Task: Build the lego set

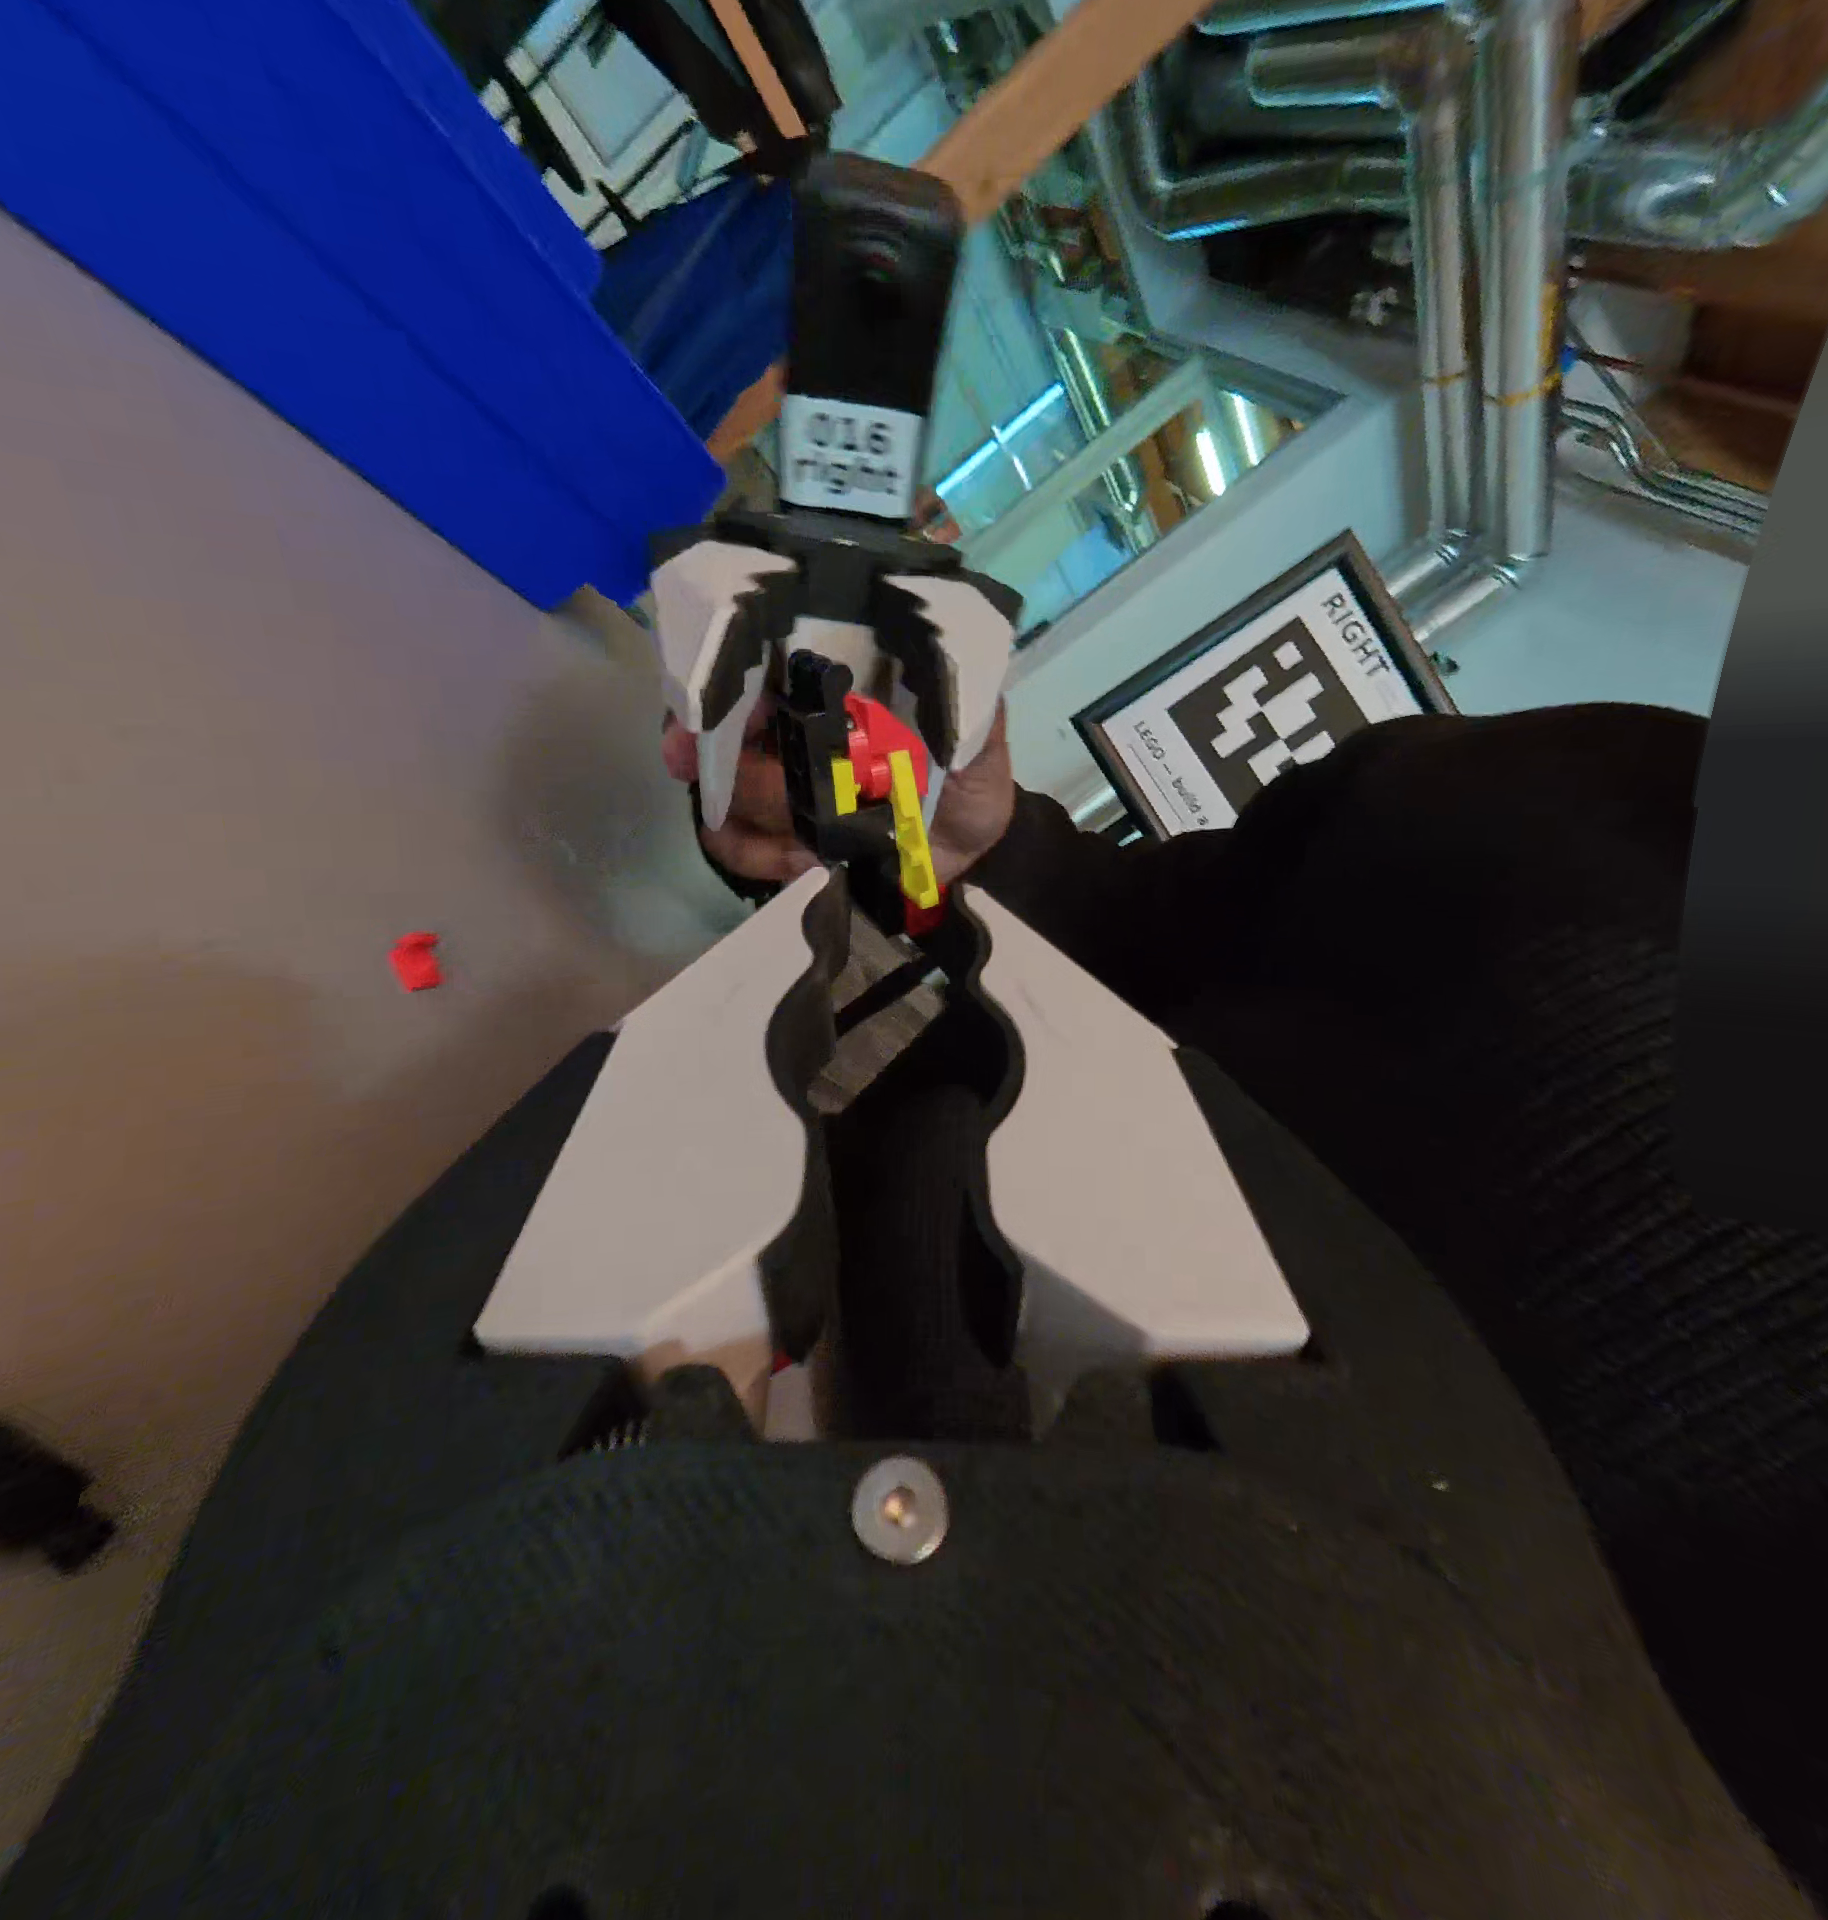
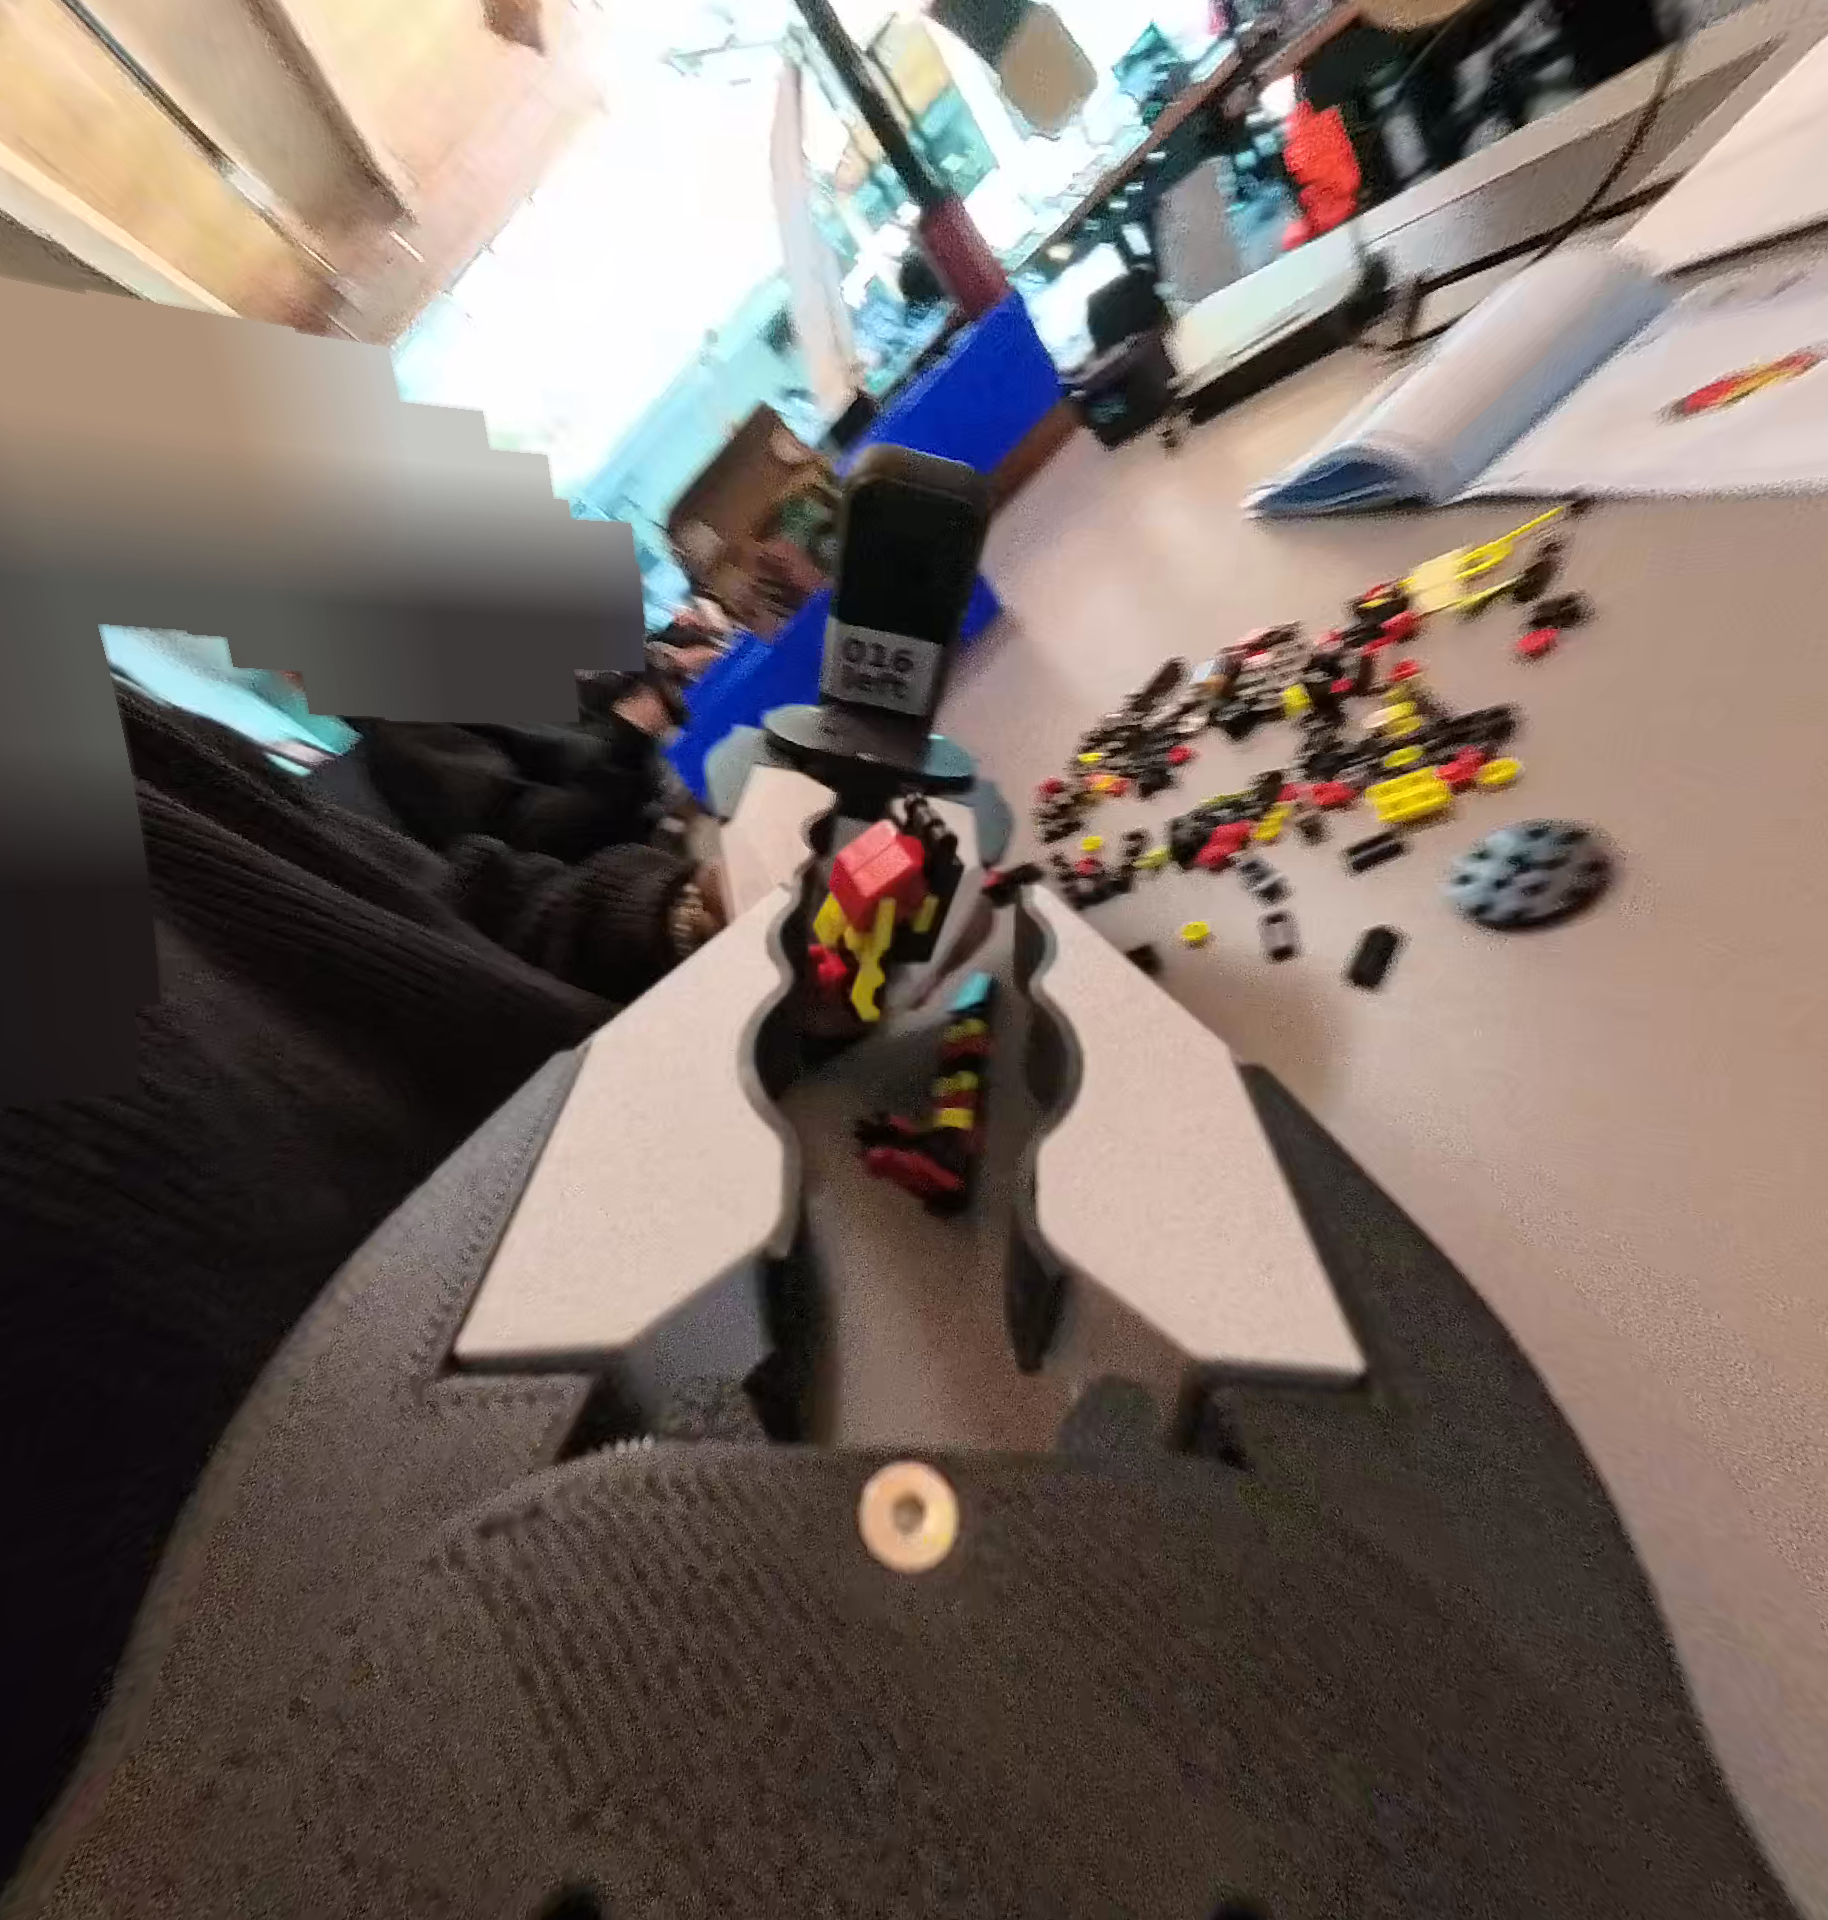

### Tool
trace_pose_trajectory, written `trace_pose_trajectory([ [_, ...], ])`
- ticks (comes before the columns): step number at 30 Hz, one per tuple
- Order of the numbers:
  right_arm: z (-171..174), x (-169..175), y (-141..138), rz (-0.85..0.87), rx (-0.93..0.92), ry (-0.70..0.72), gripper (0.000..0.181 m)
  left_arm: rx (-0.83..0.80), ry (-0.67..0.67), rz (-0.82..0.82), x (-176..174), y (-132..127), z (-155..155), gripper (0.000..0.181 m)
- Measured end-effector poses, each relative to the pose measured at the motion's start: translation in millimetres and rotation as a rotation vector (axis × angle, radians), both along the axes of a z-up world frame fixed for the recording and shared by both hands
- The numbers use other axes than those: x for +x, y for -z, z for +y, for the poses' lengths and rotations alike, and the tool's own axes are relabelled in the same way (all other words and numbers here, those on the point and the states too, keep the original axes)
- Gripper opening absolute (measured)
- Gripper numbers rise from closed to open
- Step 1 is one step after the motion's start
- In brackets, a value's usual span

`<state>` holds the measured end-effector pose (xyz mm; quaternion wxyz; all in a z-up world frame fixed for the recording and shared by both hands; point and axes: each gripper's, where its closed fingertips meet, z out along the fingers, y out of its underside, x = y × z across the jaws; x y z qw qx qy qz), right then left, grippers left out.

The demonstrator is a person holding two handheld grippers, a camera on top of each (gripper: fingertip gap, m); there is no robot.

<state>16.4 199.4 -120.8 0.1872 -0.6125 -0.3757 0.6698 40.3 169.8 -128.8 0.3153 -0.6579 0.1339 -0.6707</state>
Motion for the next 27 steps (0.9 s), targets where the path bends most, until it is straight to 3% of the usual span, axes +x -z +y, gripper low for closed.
trace_pose_trajectory([
  [3, -4.9, 4.0, -8.1, 0.077, -0.186, -0.075, 0.021, 0.005, 0.05, 0.008, 6.4, 0.9, -7.5, 0.015],
  [5, -4.4, 6.2, -8.2, 0.083, -0.206, -0.081, 0.013, -0.006, 0.059, 0.006, 8.7, 1.5, -8.9, 0.015],
  [12, 2.0, 10.5, 1.9, -0.013, -0.109, -0.03, 0.009, -0.068, 0.026, 0.054, 3.0, 15.5, -1.3, 0.028],
  [27, 4.4, 2.8, 17.6, -0.103, -0.164, 0.068, 0.008, -0.132, -0.059, 0.136, 6.6, 34.7, 6.9, 0.009],
])
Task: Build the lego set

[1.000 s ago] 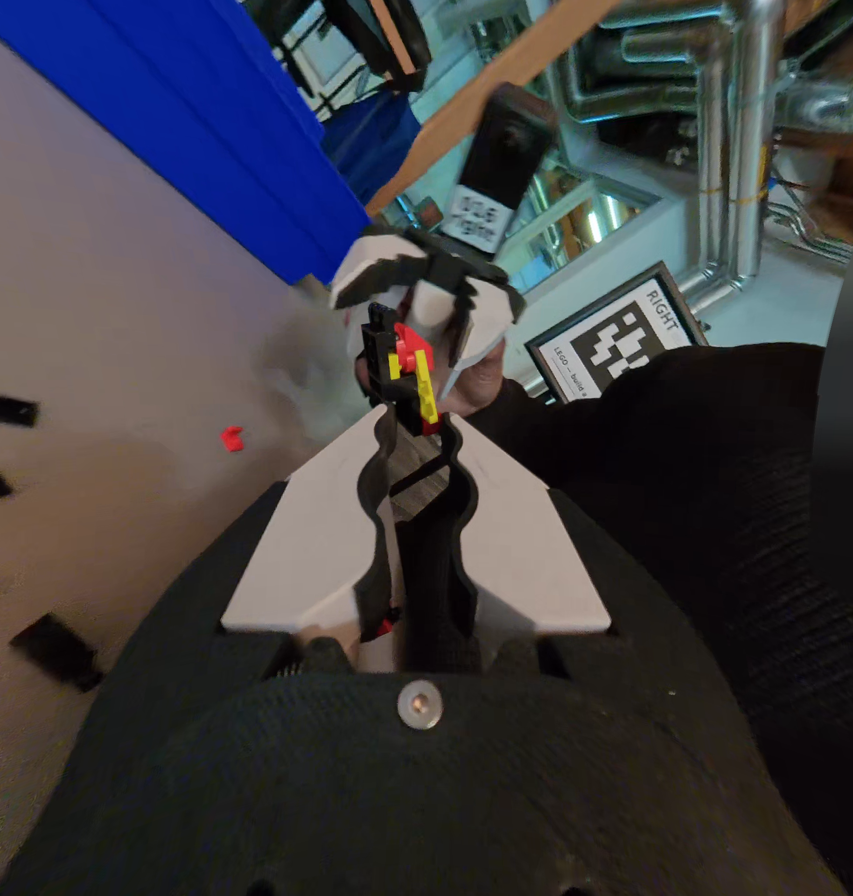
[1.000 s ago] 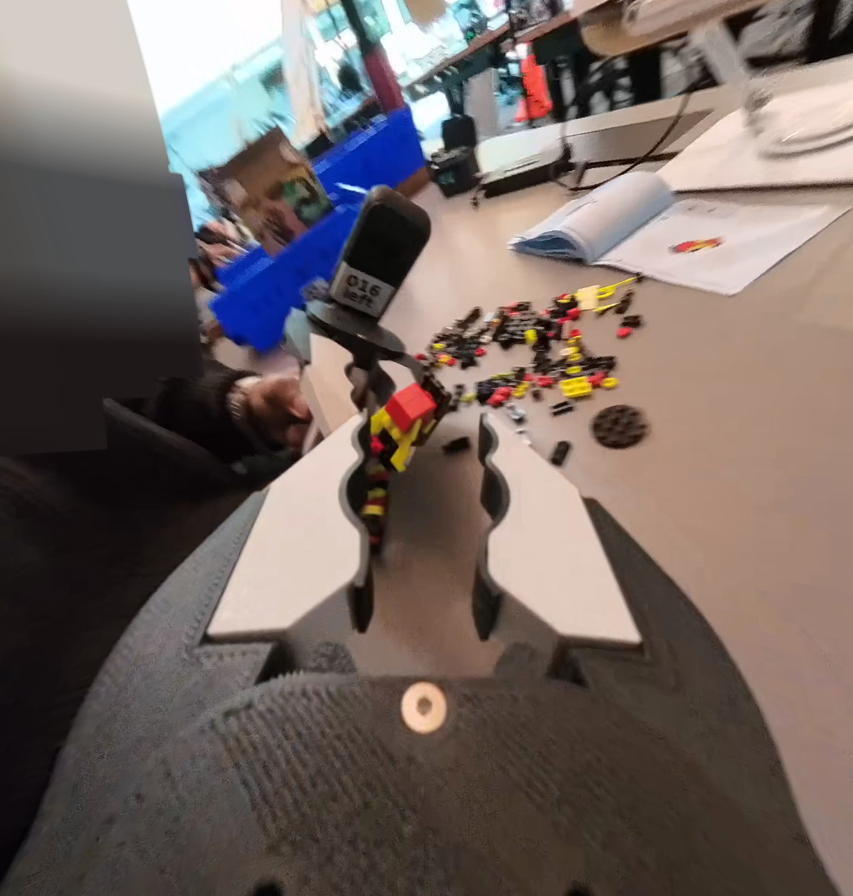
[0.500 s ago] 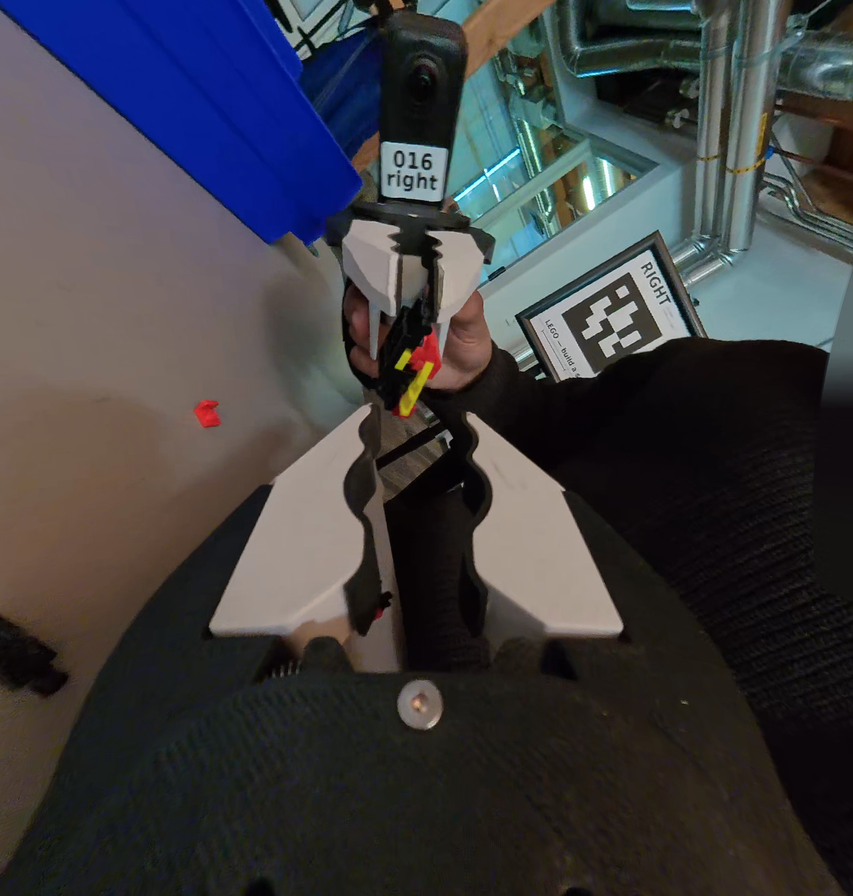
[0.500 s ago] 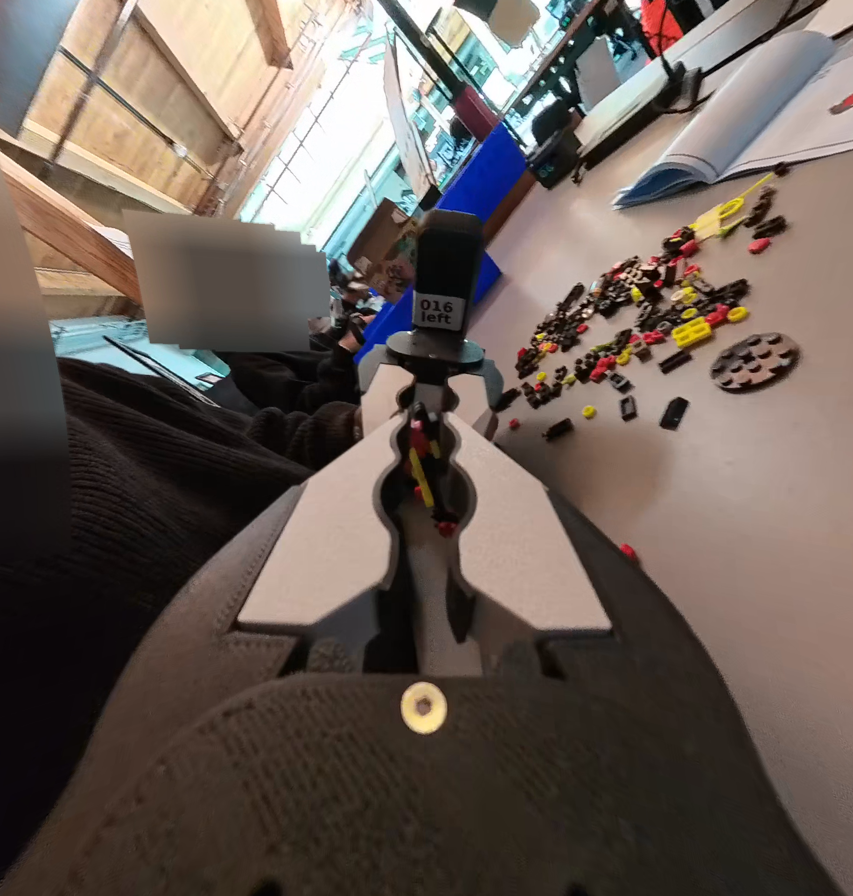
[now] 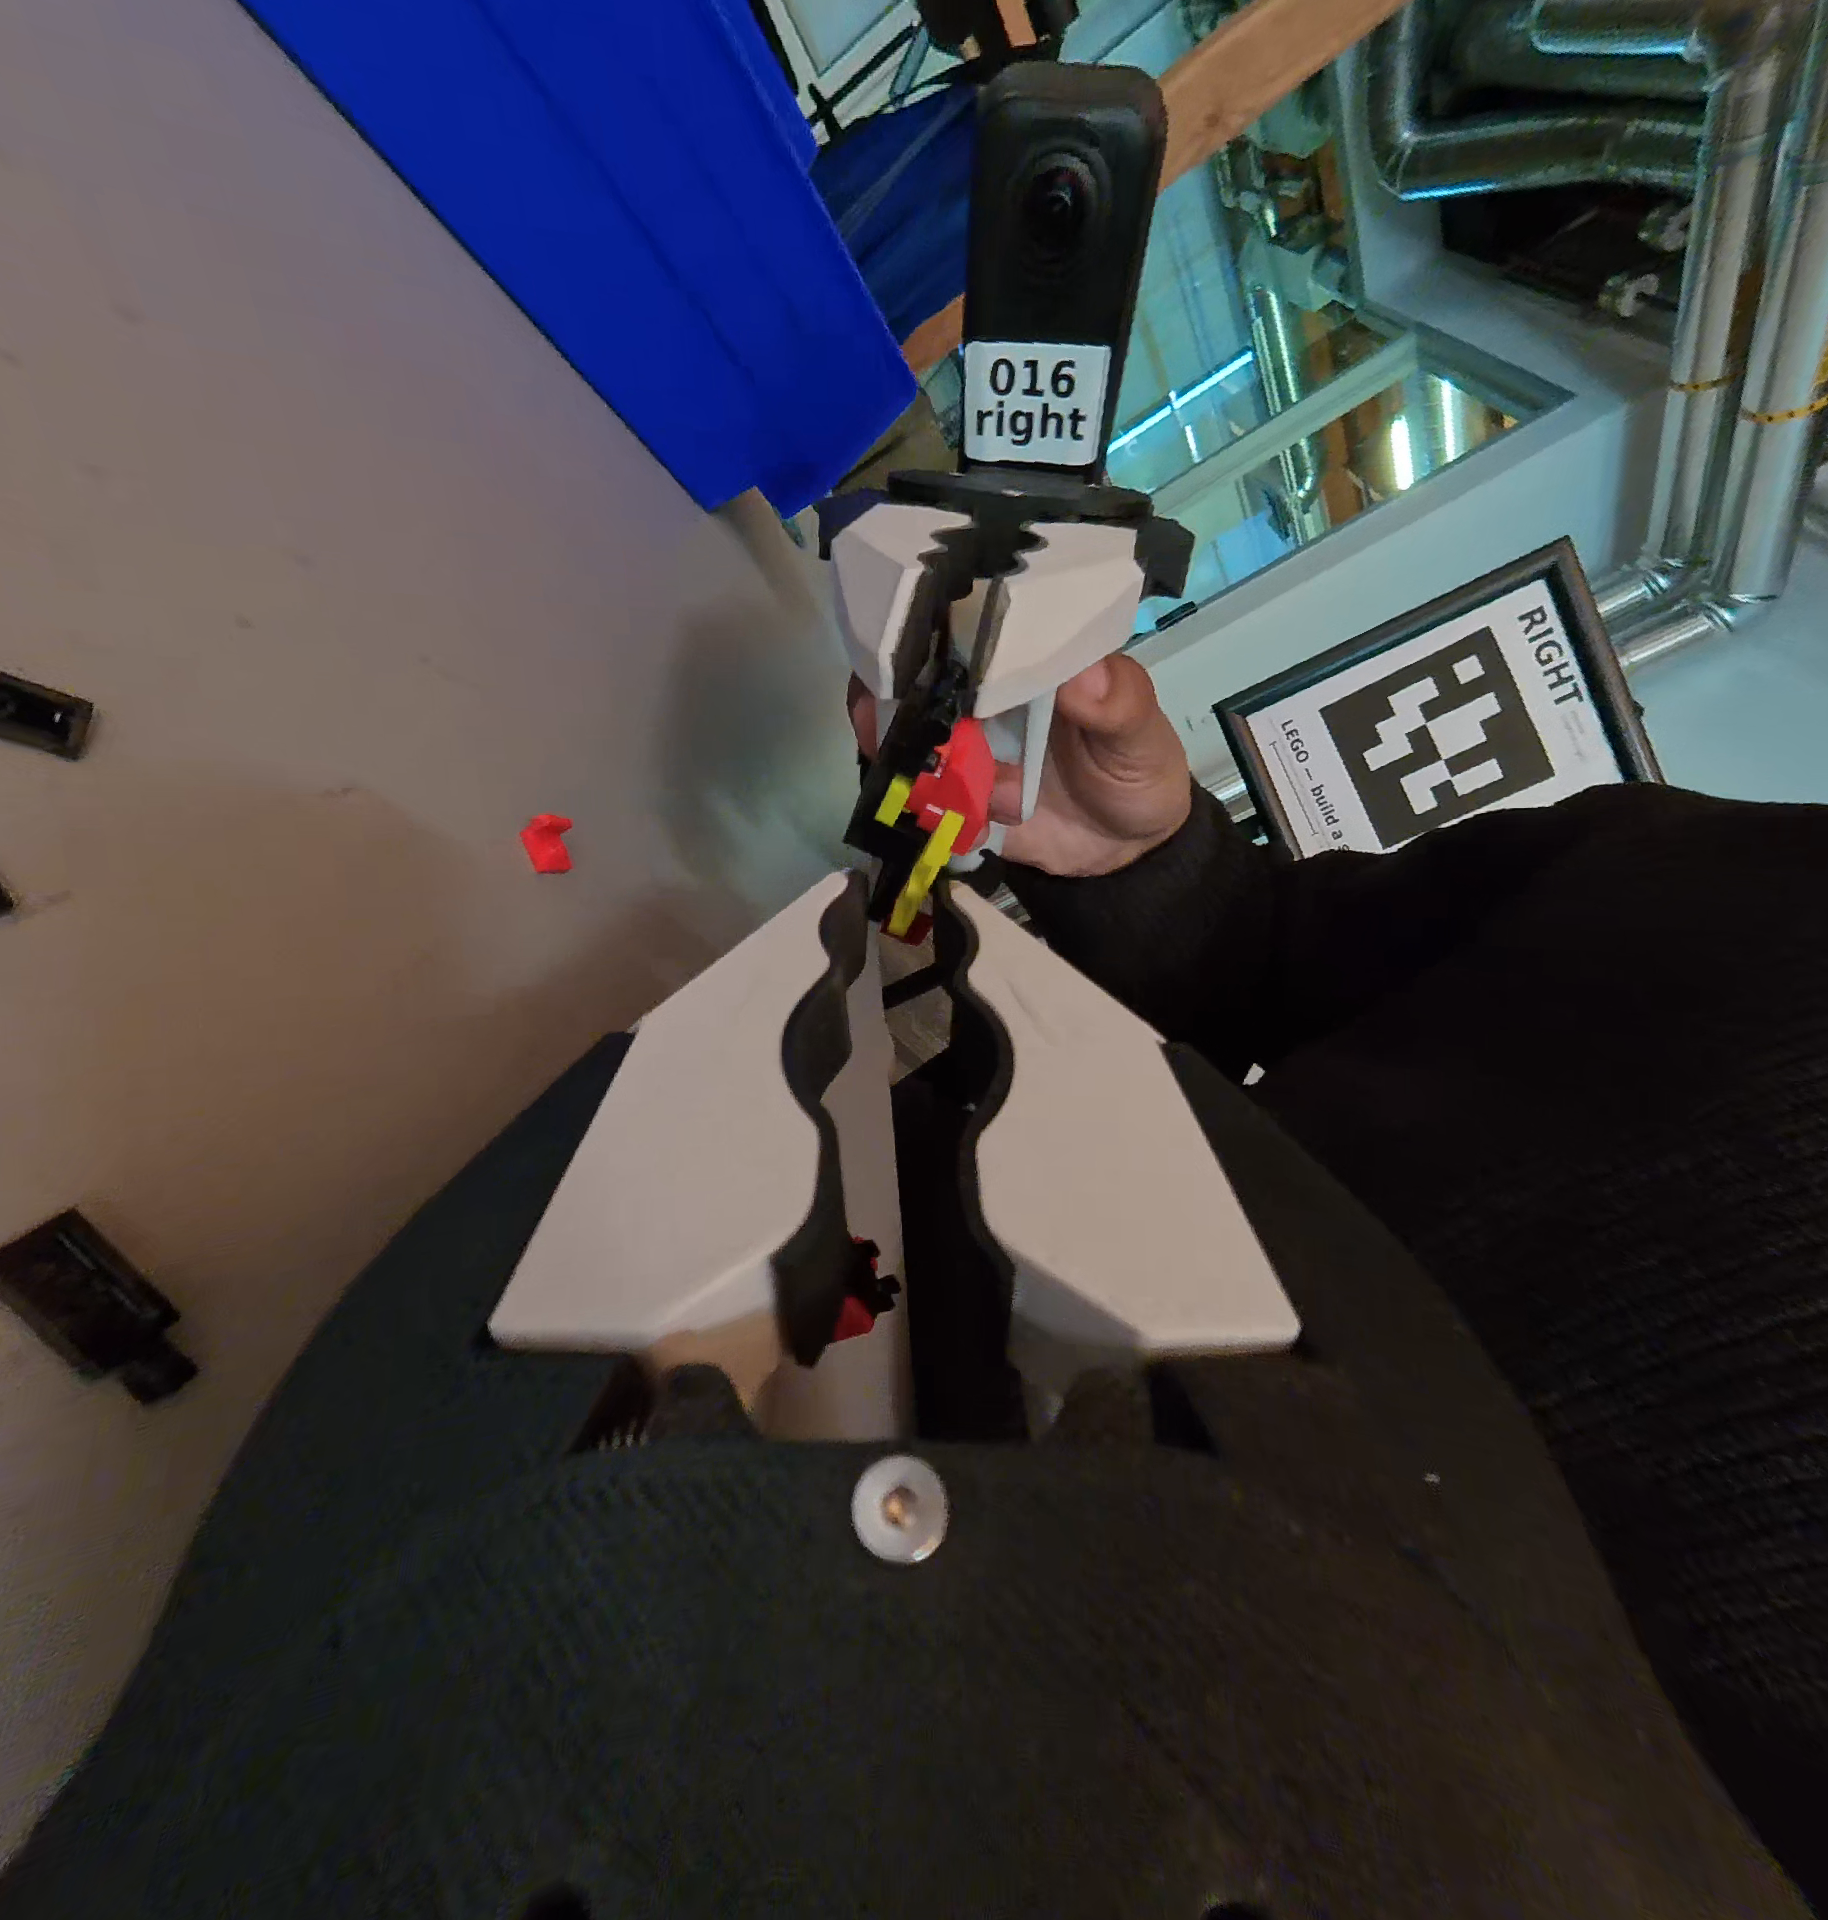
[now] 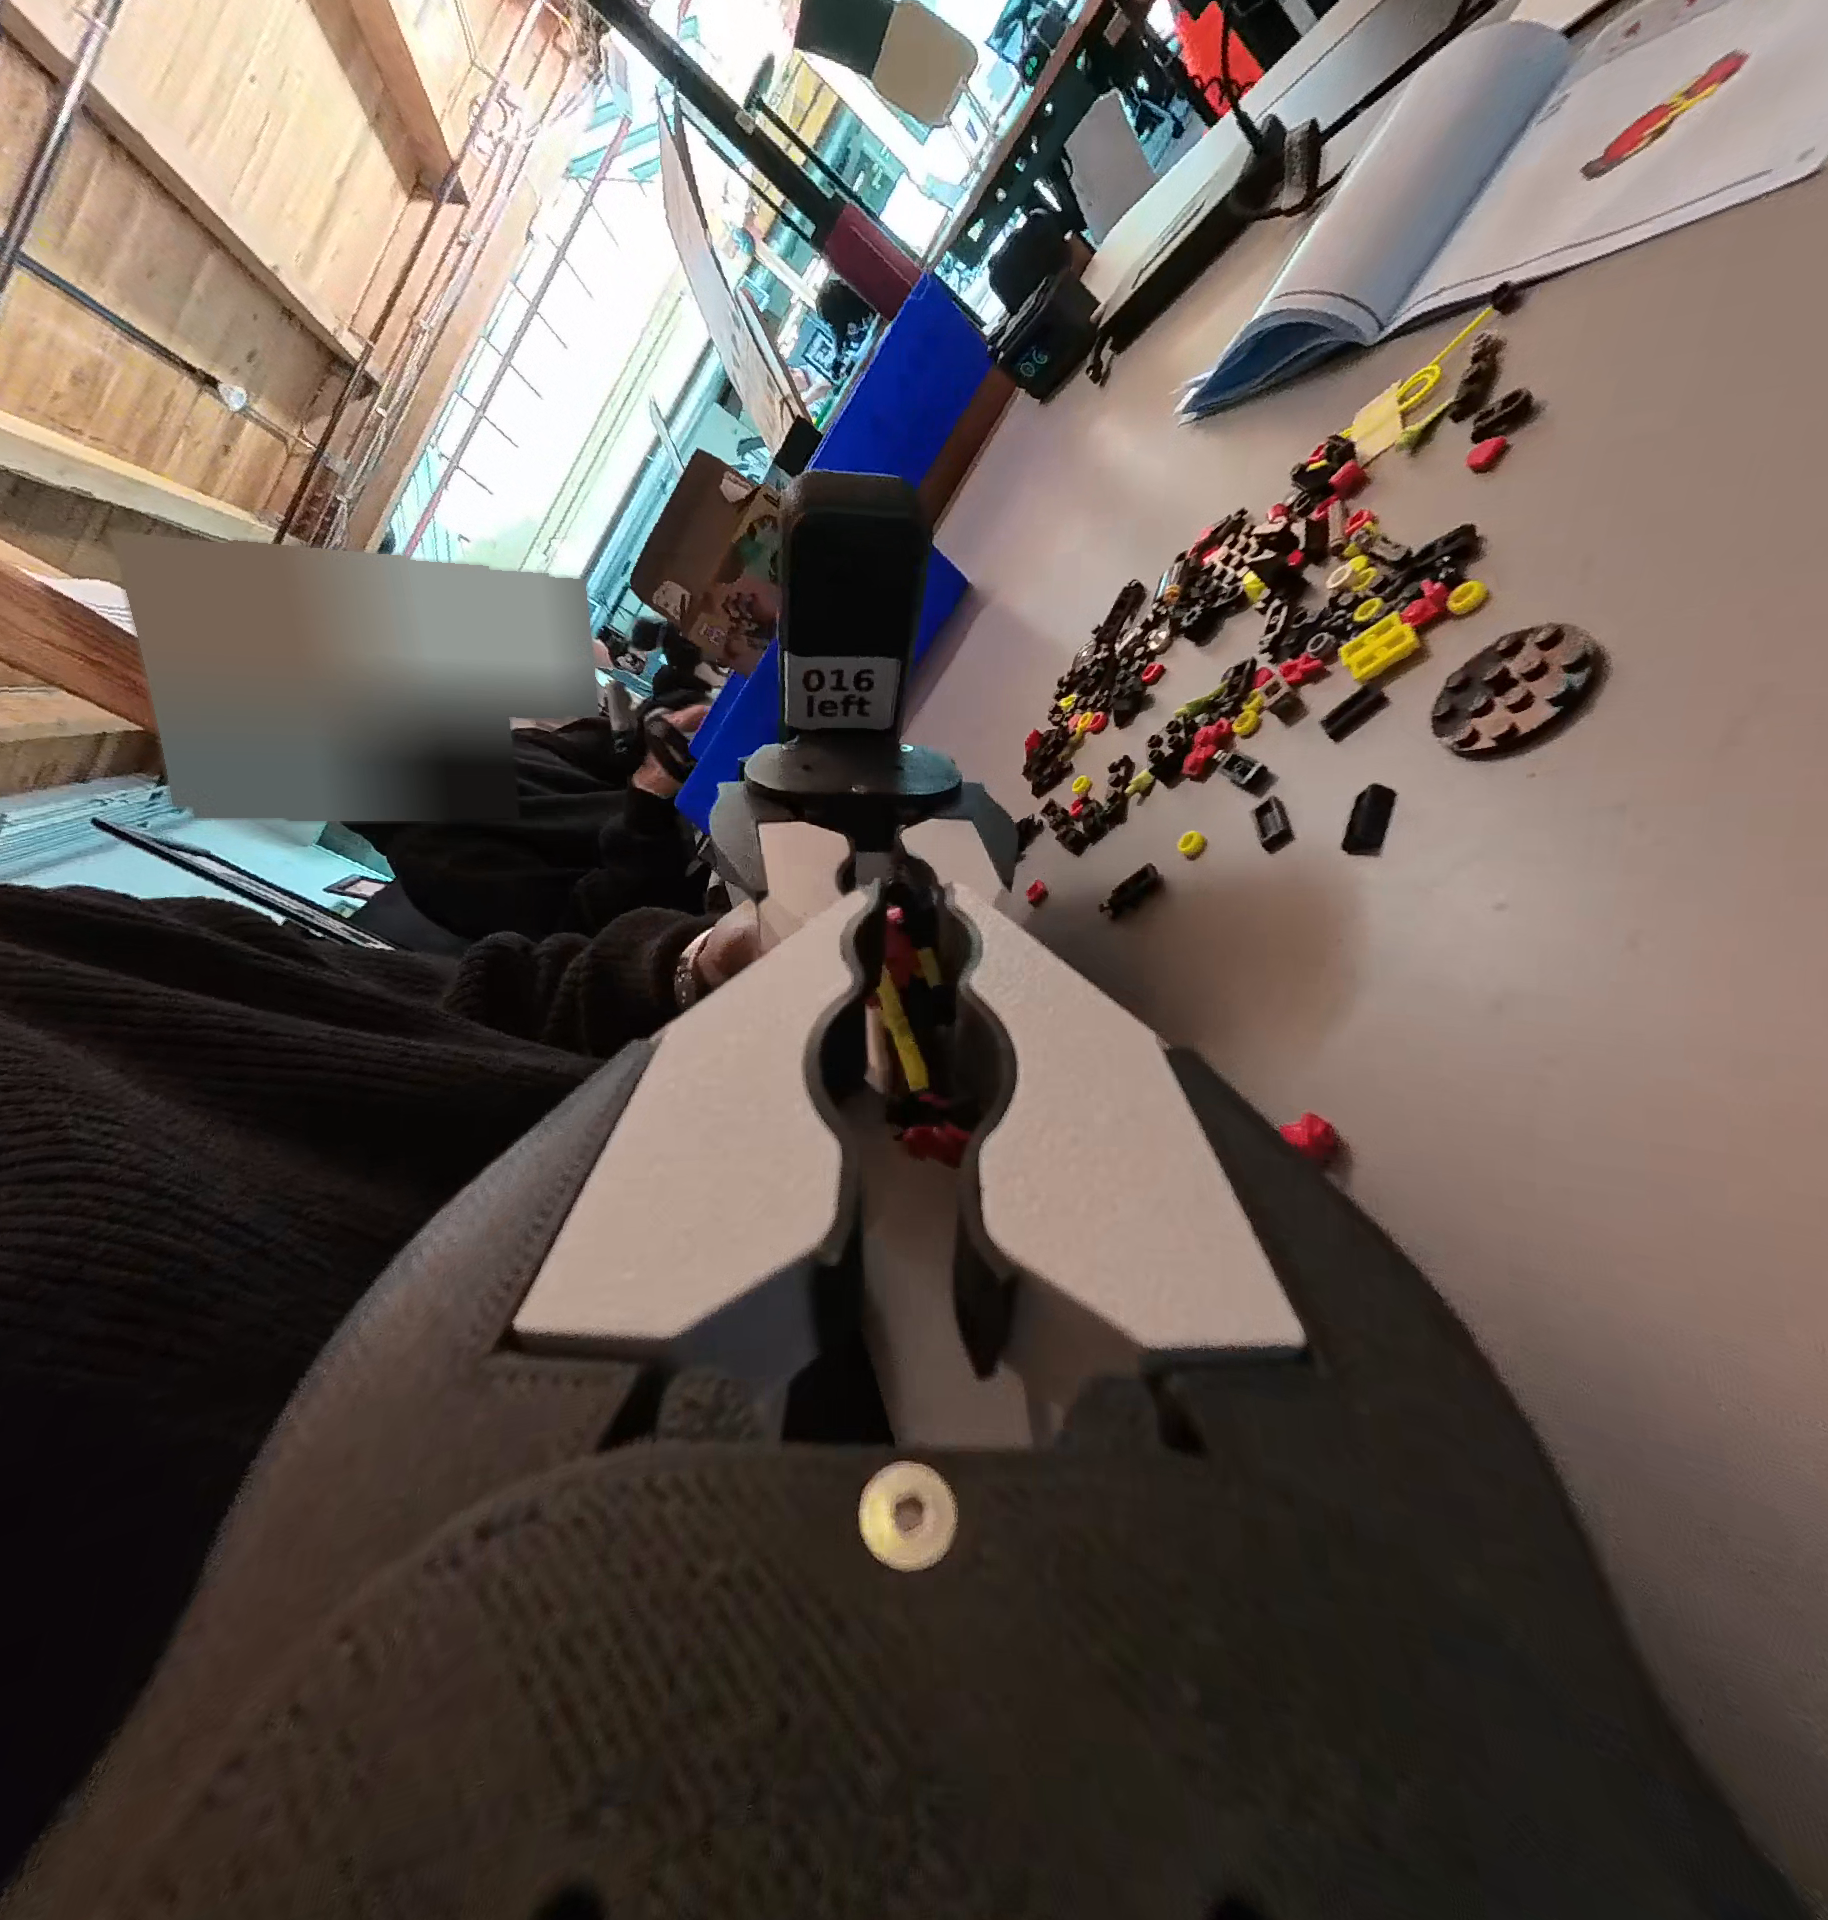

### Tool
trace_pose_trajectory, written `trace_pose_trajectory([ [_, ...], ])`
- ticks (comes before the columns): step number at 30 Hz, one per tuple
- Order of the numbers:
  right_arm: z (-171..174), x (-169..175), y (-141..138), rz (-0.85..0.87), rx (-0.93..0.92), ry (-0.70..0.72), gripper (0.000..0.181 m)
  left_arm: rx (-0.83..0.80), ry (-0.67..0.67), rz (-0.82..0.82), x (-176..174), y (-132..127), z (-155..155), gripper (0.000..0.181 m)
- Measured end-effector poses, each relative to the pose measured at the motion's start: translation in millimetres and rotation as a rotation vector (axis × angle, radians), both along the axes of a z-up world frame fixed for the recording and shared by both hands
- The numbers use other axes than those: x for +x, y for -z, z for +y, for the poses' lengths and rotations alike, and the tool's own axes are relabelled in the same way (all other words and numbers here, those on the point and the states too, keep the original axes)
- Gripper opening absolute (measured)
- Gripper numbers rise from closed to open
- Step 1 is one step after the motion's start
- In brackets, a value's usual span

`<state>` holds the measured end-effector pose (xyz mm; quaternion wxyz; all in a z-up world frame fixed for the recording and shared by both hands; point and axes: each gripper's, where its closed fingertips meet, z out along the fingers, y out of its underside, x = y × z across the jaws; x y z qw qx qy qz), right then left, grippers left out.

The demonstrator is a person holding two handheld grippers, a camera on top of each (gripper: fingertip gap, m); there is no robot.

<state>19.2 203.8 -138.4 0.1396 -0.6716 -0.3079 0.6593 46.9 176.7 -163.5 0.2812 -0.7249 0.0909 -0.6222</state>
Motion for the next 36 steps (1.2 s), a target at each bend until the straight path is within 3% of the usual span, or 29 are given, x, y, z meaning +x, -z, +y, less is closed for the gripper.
trace_pose_trajectory([
  [9, -4.6, -1.4, 11.2, -0.095, 0.098, -0.021, 0.007, 0.06, 0.014, 0.134, -0.1, 8.4, -1.6, 0.006],
  [16, 0.6, -1.3, 6.7, -0.052, 0.089, -0.003, 0.007, 0.031, -0.012, 0.054, -2.8, 3.6, 2.0, 0.004],
  [20, 21.2, 11.6, 1.6, -0.048, 0.201, 0.051, 0.016, -0.038, -0.119, -0.026, -20.7, 1.4, 16.2, 0.003],
  [26, 32.0, 28.0, 46.4, -0.382, 0.543, -0.016, 0.0, -0.189, -0.26, -0.001, -47.9, 24.9, 32.2, 0.003],
  [31, 18.6, 21.8, 80.0, -0.576, 0.643, -0.097, 0.003, -0.248, -0.253, 0.059, -44.2, 33.7, 30.0, 0.004],
  [36, 19.3, 18.9, 91.7, -0.647, 0.687, -0.11, 0.005, -0.205, -0.225, 0.094, -38.3, 28.8, 26.7, 0.004],
])
